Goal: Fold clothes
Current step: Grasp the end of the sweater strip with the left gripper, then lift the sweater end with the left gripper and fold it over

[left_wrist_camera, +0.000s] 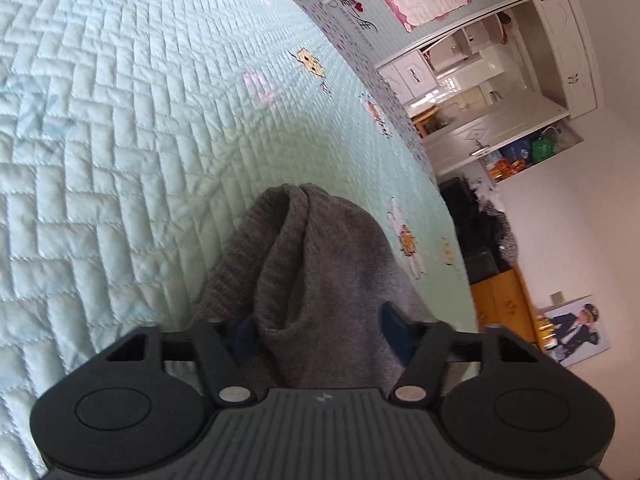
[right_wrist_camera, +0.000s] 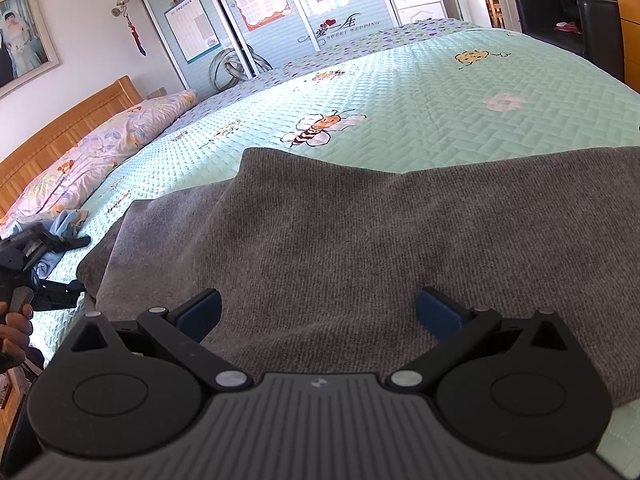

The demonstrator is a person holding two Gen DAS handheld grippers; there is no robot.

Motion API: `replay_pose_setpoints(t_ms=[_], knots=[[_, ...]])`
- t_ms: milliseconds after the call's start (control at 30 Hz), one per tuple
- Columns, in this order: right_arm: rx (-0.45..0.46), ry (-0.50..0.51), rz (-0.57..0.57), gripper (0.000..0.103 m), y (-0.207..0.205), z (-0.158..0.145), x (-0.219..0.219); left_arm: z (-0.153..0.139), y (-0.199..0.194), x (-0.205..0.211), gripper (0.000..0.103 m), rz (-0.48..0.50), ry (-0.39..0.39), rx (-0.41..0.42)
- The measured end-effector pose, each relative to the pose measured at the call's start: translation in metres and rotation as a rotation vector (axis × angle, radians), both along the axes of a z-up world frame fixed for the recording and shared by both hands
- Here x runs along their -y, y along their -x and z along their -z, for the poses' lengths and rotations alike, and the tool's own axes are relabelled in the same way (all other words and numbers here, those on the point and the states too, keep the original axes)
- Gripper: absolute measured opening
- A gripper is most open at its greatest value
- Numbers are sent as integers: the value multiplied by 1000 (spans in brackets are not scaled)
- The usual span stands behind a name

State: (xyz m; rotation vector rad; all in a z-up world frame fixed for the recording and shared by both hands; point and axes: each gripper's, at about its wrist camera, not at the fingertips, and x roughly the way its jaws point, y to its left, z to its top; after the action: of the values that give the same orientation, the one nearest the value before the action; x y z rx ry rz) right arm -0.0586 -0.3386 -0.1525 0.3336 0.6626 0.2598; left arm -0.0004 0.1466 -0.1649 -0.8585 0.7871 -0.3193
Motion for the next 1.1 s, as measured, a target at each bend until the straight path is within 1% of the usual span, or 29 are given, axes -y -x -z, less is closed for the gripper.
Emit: replay_pose_setpoints(t_ms=[33, 67, 100, 133, 167, 233, 333, 433, 467, 533, 567, 633, 700, 767, 800, 833, 867, 967, 1033, 1067, 1100], knots=[[0, -1, -1, 103, 0, 0, 0, 0, 1, 0, 35, -6, -5, 0], [0, -2, -1, 103, 0, 0, 1, 1, 3, -1, 29, -13, -10, -3], [1, -2, -2, 103, -1, 1, 1, 0, 4, 0, 24, -21, -23, -3], [1, -1, -4, 103, -1, 1, 1, -1, 6, 2, 18, -25, -47, 2], [1, 0, -5, 103, -1, 0, 0, -4, 9, 3, 15, -28, -68, 10], [1, 0, -10, 103, -1, 0, 1, -14, 14, 3, 13, -34, -91, 17], [-5, -13, -18, 103, -2, -1, 3, -35, 21, -10, 13, -64, -125, 15], [-9, -43, -14, 103, -2, -1, 7, -44, 23, -34, 13, -110, -135, -16], [-8, -46, -13, 103, -2, -1, 8, -43, 21, -37, 13, -105, -140, -28], [-6, -36, -12, 103, -2, 0, 6, -40, 17, -32, 13, -39, -157, -27], [-4, -27, -13, 103, -2, 0, 4, -35, 14, -28, 14, -10, -163, -39], [0, 12, -25, 103, -1, -1, -1, -22, 9, -25, 16, 7, -154, -78], [9, 91, -58, 103, 1, -1, -9, -17, 9, -27, 16, -4, -125, -77], [24, 195, -98, 103, 3, 0, -20, -15, 13, -30, 25, -22, -103, -63], [32, 245, -116, 103, 5, 0, -26, -19, 20, -30, 26, -31, -112, -46], [40, 278, -126, 103, 6, 1, -30, -23, 26, -30, 33, -41, -122, -30], [43, 284, -126, 103, 7, 1, -30, -28, 33, -28, 38, -55, -152, -16], [34, 225, -107, 103, 6, -6, -21, -46, 50, -25, 39, -95, -231, 23], [47, 137, -77, 103, 6, -15, -10, -65, 58, -21, 39, -99, -257, 74], [67, 77, -59, 103, 5, -20, -4, -74, 62, -18, 39, -98, -269, 102], [88, 6, -43, 103, 3, -26, 4, -85, 62, -10, 41, -72, -267, 144]])
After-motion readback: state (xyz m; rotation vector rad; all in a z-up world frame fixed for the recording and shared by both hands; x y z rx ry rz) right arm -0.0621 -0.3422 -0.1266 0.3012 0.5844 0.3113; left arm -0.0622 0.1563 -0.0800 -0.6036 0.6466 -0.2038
